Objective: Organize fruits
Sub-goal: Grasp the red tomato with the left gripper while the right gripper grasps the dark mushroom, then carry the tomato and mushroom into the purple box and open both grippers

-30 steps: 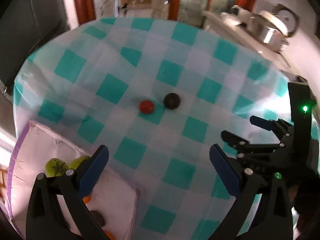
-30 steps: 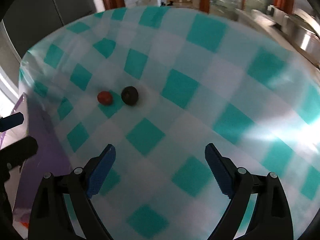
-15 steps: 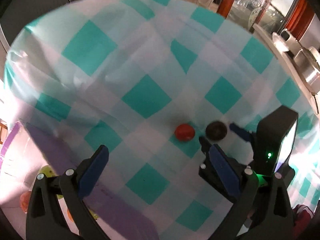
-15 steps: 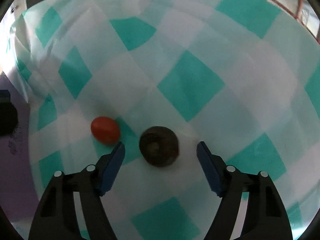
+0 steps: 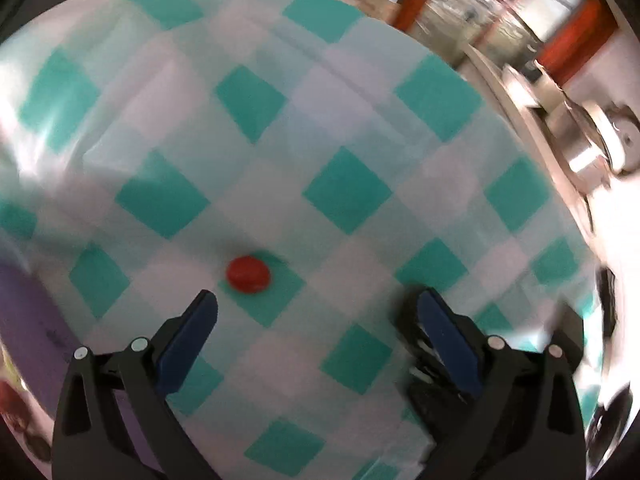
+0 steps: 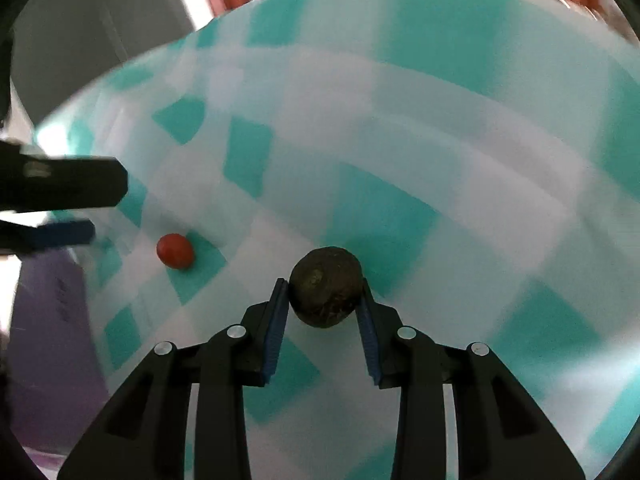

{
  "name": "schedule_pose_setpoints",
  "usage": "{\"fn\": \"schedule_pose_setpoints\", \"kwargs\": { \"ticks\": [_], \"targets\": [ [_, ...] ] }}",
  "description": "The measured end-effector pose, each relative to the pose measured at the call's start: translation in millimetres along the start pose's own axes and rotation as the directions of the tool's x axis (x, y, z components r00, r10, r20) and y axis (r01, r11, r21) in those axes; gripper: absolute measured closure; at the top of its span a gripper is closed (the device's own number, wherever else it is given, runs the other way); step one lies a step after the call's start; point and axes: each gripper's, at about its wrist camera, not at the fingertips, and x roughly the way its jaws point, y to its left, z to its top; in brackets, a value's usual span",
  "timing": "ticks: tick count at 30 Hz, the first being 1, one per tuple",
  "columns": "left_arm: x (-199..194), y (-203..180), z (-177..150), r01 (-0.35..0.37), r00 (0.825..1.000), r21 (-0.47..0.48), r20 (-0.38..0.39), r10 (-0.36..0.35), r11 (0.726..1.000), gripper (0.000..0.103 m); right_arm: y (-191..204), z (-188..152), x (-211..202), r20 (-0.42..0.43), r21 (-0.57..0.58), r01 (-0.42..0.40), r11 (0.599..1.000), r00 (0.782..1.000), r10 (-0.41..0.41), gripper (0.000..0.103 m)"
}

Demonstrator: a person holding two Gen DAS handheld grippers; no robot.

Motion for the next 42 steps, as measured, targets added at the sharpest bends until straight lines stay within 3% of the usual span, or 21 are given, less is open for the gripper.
{"fn": "schedule_pose_setpoints", "kwargs": {
  "ticks": [1,3,5,9,14,16,17,18,20,24,28,36,42],
  "targets": [
    [4,0,-1,-0.069,0.997,-0.007,0.021,0.069,0.998,0.003,-8,-6,-10,0.008,0.018,0.011,1.000,1.000,-0.011,0.069],
    [19,2,-4,-0.134,0.991,-0.024,0.020,0.134,0.991,0.004,-18,-16,-23,0.010,0.030,0.021,0.999,1.000,-0.021,0.069],
    [38,4,-8,-0.252,0.966,-0.034,0.041,0.254,0.967,0.008,-23,-24,-33,0.010,0.038,0.011,0.999,1.000,-0.011,0.069],
    [74,11,-16,-0.323,0.946,-0.065,0.011,0.325,0.944,0.021,-18,-42,-49,0.022,0.010,-0.005,1.000,1.000,0.005,0.069],
    [88,7,-21,-0.364,0.926,-0.021,0.102,0.364,0.931,0.027,-11,-51,-59,0.026,0.008,-0.020,1.000,0.999,0.020,0.069],
    [87,1,-22,-0.317,0.942,0.031,0.131,0.310,0.948,0.049,-11,-56,-61,0.022,0.014,-0.017,1.000,1.000,0.016,0.069],
    [87,-5,-23,-0.314,0.943,0.067,0.138,0.303,0.947,0.068,-11,-59,-64,0.020,0.017,-0.013,1.000,1.000,0.013,0.069],
    [87,-12,-25,-0.328,0.940,0.108,0.137,0.313,0.938,0.068,-8,-61,-64,0.019,0.018,-0.010,1.000,1.000,0.010,0.069],
    [83,-14,-31,-0.280,0.958,0.115,0.106,0.268,0.953,0.068,-4,-63,-67,0.017,0.016,0.002,1.000,1.000,-0.002,0.069],
    [63,-22,-51,-0.226,0.973,0.146,0.083,0.216,0.963,0.068,2,-68,-77,-0.013,0.013,0.038,0.999,0.999,-0.037,0.069],
    [19,-39,-67,-0.182,0.980,0.222,0.117,0.159,0.958,0.068,9,-74,-92,-0.024,0.025,0.064,0.998,0.998,-0.064,0.069],
    [-108,-55,-87,-0.143,0.968,0.294,0.239,0.072,0.945,0.068,59,-64,-170,0.074,0.017,0.093,0.996,0.993,-0.094,0.069],
    [-202,-33,-96,-0.131,0.947,0.311,0.319,0.027,0.941,0.068,105,-63,-244,0.164,-0.005,0.108,0.994,0.981,-0.106,0.069]
  ]
}}
